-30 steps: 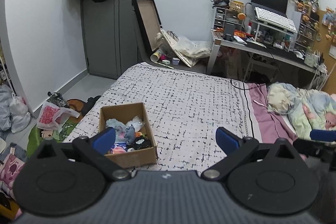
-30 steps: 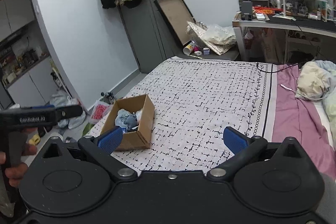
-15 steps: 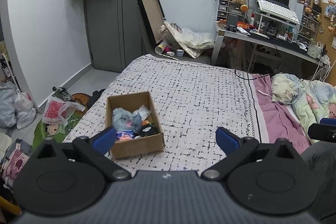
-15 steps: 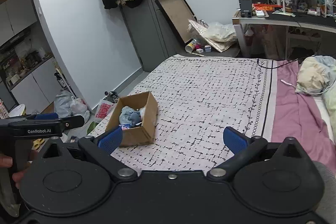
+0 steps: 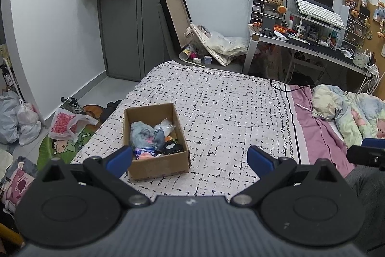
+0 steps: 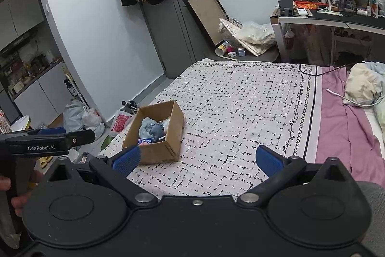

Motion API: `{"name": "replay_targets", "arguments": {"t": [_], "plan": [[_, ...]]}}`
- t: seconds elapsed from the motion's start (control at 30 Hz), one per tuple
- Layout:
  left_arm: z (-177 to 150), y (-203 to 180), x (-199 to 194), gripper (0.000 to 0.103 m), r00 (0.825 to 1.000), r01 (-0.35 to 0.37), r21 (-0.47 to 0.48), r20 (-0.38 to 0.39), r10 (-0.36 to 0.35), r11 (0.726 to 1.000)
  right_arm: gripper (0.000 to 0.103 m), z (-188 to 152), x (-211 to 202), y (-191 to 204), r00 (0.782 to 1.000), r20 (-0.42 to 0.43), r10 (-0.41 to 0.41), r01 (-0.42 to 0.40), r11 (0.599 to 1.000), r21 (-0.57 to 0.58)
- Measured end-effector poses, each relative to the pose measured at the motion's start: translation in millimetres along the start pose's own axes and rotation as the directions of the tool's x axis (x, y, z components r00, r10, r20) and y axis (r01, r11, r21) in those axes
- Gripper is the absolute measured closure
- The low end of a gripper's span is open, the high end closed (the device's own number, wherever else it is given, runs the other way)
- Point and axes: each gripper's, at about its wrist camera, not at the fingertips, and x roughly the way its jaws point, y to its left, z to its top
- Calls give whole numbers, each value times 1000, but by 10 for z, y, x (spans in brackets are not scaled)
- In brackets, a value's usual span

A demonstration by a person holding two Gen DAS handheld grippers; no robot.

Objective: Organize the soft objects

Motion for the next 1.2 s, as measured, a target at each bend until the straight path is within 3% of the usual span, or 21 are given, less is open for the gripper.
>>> {"name": "replay_targets", "arguments": {"t": [1.2], "plan": [[-13,101,27,2,1000,-9,-28,-4,9,1000,0,-2,39,26,1000,-7,-12,12,1000,-18]]}}
